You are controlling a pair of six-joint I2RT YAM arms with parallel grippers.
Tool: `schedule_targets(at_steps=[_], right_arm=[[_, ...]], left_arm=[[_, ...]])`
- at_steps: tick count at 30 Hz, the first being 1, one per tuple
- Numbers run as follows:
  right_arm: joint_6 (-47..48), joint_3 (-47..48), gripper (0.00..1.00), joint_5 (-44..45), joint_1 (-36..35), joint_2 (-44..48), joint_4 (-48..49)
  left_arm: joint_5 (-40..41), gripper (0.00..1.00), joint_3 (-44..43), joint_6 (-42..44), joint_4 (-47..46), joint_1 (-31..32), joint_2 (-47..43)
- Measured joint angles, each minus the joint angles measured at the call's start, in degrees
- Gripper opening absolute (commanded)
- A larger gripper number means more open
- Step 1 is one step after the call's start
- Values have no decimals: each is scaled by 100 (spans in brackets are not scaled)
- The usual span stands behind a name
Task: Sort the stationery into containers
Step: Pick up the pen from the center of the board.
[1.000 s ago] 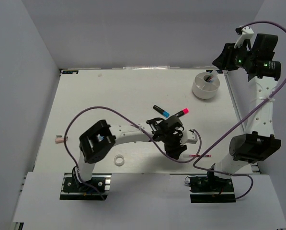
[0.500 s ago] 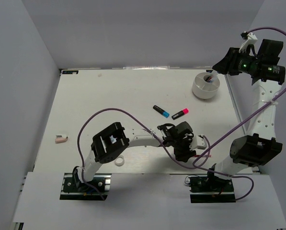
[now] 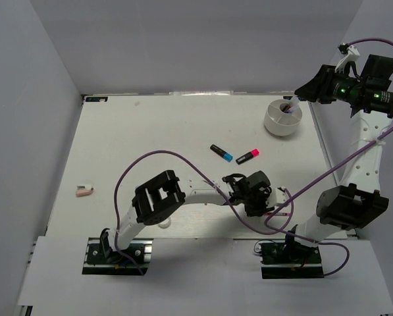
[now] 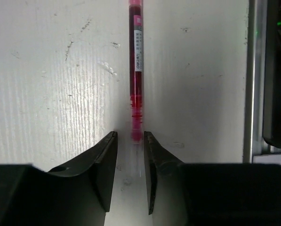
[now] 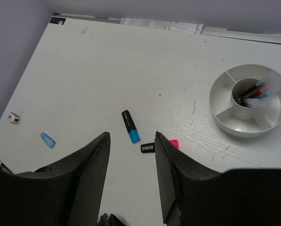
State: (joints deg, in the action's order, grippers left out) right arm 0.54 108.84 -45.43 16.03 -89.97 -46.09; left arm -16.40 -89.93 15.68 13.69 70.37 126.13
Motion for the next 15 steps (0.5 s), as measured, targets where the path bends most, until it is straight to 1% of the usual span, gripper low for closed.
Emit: schedule_targets(at_steps=[1,3,4,6,7,10,11,12,13,15], right_arm=[[-20,0,49,-26,13,0,0],[-42,0,48,-90,48,0,0],[-48,0,48,-125,72,0,0],[-70,0,49,-188,114,0,0],[-92,0,49,-225,133,0,2],[-164,0,48,-319,192,-2,7],[-175,0,48,-354,210,-2,11],[-184,0,48,-385,227,-9,15],[-188,0,48,-420,238,-11,22],[-177,0,48,-476,262,-24,20]], left_arm=[[55,33,44,17,-70,0,-9],[197,28,247,50,-249,0,-103],[254,24,407,72,-343,0,-186],[378,21,793,105,-498,-7,-426],[446,17,1016,142,-544,-17,-577],[671,11,1650,212,-726,-39,-994],[743,5,1825,234,-745,-44,-1115],[824,2,1996,251,-782,-52,-1239],[914,0,2127,269,-793,-57,-1344],[1062,0,2409,273,-831,-85,-1554]])
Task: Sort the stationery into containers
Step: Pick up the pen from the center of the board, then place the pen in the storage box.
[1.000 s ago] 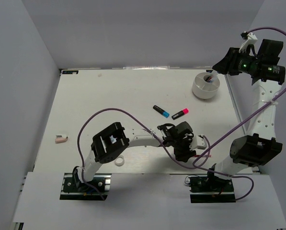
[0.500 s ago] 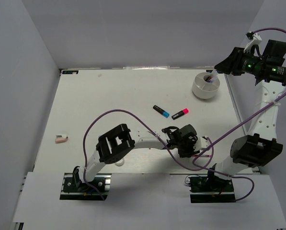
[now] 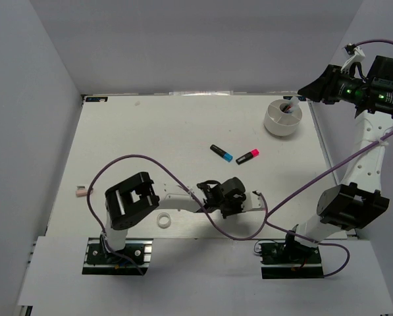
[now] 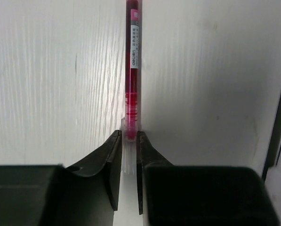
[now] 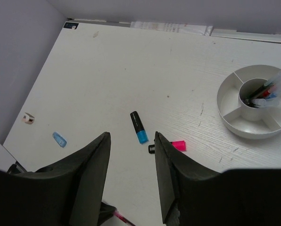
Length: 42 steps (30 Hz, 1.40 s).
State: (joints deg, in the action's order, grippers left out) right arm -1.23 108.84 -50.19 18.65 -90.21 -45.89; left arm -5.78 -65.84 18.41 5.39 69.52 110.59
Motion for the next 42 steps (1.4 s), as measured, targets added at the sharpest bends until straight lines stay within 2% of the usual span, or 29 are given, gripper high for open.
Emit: schedule_targets(at_steps=[4,8,14,16,19,23,25,31,37,42], right_arm=[[227,0,48,-162,13,-26,-15],[739,2,46,-273,7,-26,-107],[2317,195,45,-55,-236,-199,-964],[2863,76,46,177,-501,-151,-1161],[3630,-586,46,608,-1091,205,-1274],[4271,-1357,46,1145,-1895,763,-1261],[4562,-1475,46,1392,-2262,957,-1246],[5753,-1508,49,1974,-3230,1228,-1309],[6767,-2983,49,2621,-4376,1987,-782],[7064,-3318,50,2988,-5160,1812,-507]], left_arm=[[175,0,538,-85,247,-142,-538],[181,0,892,-315,966,-372,-1132],[-122,0,728,-638,1834,-946,-2173],[-289,0,415,-763,2122,-1198,-2374],[-691,0,-350,-1029,2452,-1670,-2378],[-1513,0,-1255,-1491,2702,-2463,-2218],[-1950,0,-1421,-1781,2706,-2813,-2100],[-3091,0,-1213,-2553,2758,-3414,-1659],[-4312,0,-850,-3410,2271,-3709,-1521],[-5038,0,-621,-3958,1716,-3847,-1567]])
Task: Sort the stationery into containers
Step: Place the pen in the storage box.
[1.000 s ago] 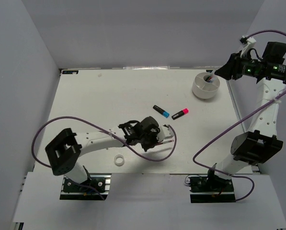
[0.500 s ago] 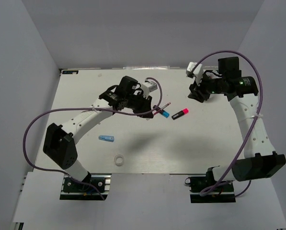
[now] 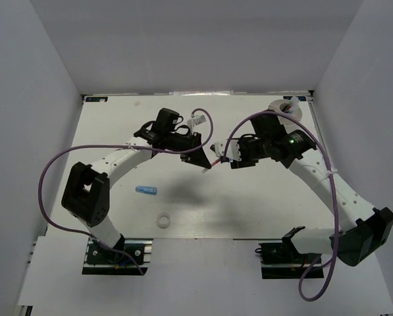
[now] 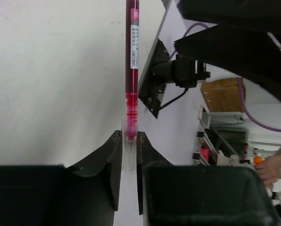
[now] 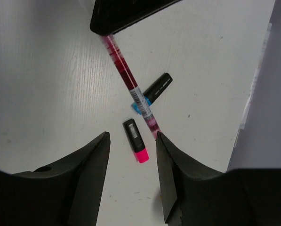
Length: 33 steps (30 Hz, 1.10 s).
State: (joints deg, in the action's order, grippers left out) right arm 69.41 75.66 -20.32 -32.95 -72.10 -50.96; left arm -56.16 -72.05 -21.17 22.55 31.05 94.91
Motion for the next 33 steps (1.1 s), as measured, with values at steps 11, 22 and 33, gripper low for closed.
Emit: schedule_targets(at_steps=[11,22,33], right_arm=[[2,-57,47,555,-599,-291,605],[13,-57,44,592,-1152,-599,555],[22,-57,17,804,-1449,-754,693]], left_arm=[[-682,0,616,-719,-640,-225,-107],[-1150,0,828,-1497,-1447,-352,-111],[-1283,0,977,-1784,-1709,-354,-111]])
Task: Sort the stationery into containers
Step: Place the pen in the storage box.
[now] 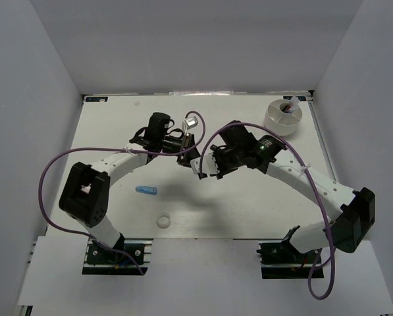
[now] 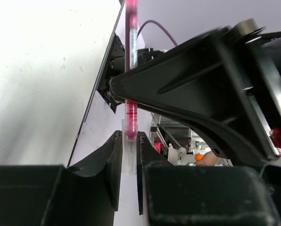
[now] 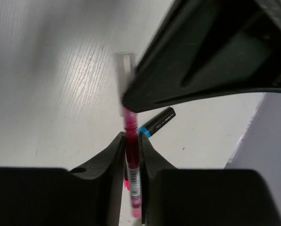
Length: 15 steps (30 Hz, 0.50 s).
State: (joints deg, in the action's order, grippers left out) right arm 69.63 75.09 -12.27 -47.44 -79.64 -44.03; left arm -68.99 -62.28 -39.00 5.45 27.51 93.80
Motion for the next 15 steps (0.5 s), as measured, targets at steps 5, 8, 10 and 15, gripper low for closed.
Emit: schedule_targets(at_steps=[5,8,10,15], right_arm=[[-59,-22,0,81,-33,-2,9],[-225,-94,0,107,-37,4,188],[-411,-133,0,105,-39,17,269],[-1224,-365,0,101,-35,264,575]], left_arm=[[-4,60,17,-79,-179,-59,-7],[55,98,44,-94,-238,-170,-142],[125,98,0,-61,-166,-417,-273],[433,98,-656,-201,-85,-1663,-328]])
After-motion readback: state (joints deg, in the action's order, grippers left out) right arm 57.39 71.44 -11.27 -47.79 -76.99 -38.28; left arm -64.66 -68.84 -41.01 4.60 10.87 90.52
